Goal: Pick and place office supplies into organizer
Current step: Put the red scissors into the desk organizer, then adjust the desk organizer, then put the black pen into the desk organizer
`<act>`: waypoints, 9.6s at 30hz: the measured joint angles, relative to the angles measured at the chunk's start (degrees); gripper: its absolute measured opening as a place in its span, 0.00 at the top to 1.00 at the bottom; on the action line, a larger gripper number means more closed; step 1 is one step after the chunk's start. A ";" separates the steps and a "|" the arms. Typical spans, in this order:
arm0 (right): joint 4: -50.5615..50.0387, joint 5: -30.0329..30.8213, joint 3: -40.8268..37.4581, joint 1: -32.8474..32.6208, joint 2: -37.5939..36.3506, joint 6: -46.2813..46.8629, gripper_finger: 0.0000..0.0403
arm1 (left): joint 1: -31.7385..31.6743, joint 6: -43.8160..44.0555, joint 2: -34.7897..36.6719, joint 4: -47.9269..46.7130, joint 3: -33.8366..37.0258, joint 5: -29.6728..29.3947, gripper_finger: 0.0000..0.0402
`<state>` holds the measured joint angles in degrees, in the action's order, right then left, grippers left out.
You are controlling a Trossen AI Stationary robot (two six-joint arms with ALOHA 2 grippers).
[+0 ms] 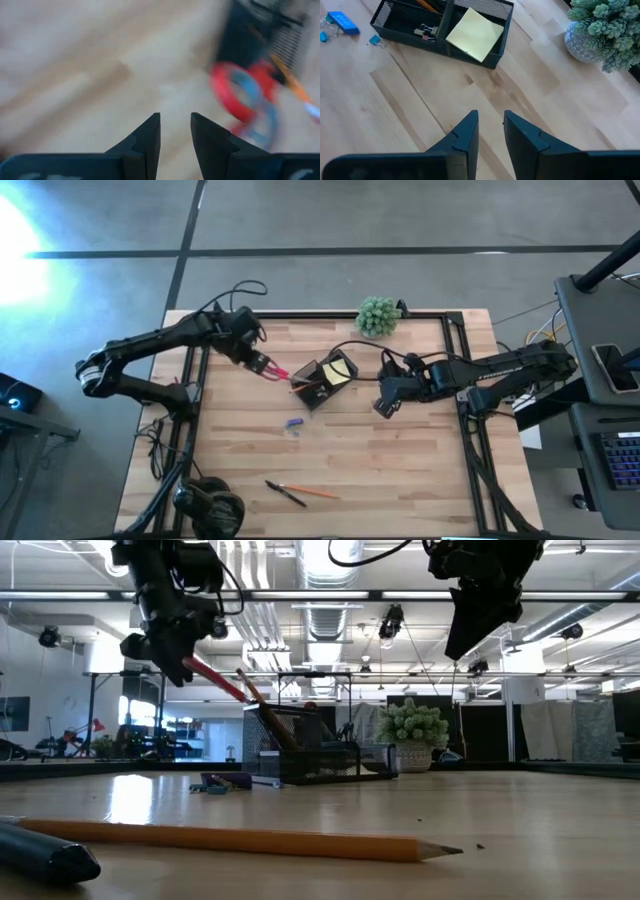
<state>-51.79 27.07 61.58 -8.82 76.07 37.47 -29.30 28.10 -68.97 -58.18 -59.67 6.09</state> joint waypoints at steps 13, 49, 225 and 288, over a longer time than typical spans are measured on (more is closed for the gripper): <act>-0.20 0.00 0.00 -0.02 0.00 -0.03 0.78 | 3.21 4.59 0.07 14.08 -0.84 8.65 0.77; 18.22 -16.00 -6.76 -3.51 2.79 4.74 0.74 | 35.49 24.11 -3.80 18.33 4.01 -8.25 0.77; -4.42 5.93 43.04 22.14 43.50 8.75 0.83 | 62.06 22.35 13.60 14.20 1.96 -54.61 0.77; -35.92 4.70 42.73 -38.73 32.37 58.60 0.54 | 57.64 -14.19 -30.90 26.23 -0.79 8.34 0.66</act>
<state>-87.71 31.77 104.31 -47.55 108.44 96.07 28.34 13.91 -99.87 -31.94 -60.46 14.43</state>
